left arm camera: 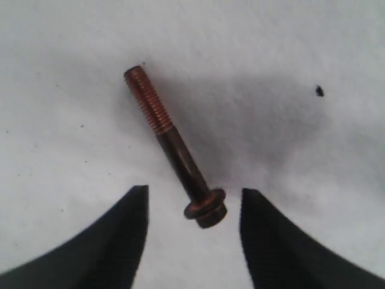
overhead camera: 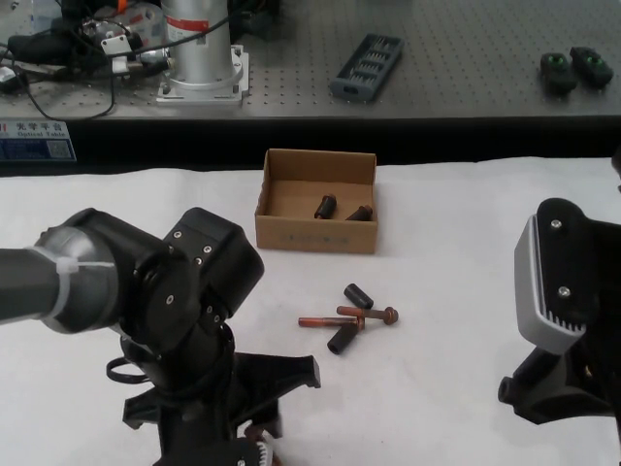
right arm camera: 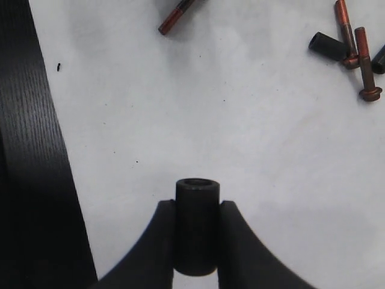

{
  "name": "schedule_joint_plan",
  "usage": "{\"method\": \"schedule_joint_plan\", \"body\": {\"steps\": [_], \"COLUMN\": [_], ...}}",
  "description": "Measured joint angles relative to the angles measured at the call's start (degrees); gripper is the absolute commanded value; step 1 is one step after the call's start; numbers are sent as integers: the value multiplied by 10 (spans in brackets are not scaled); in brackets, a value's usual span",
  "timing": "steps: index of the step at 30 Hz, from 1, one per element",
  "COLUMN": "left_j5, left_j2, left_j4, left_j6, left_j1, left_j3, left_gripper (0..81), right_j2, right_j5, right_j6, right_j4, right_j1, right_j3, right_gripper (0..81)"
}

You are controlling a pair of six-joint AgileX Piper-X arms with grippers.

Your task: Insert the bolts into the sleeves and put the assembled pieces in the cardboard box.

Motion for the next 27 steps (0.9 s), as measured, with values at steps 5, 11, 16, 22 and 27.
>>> {"method": "schedule_joint_plan", "body": {"steps": [5,11,16,22,27], "left_j5": [14,-15,-127,-165,-139], "left_j2": [0,0,-7,-82,-189], "left_j4": [2,-21,-80,-70,55], "left_j6": [-8,-105,-354,-810,-1402], "left_j1": [0,0,0,-6,-46], "left_j3": [0,0,0,0,0], "left_gripper": [420,420,420,420,420], "right_j2": [0,0,0,0,0], "right_j5": [0,0,0,1,2], "right_j6": [0,0,0,15,52], "right_j4": [0,0,0,24,59], "right_j1": [0,0,0,0,0], "right_j3": [0,0,0,0,0], "right_gripper": [28,28,28,28,28]}}
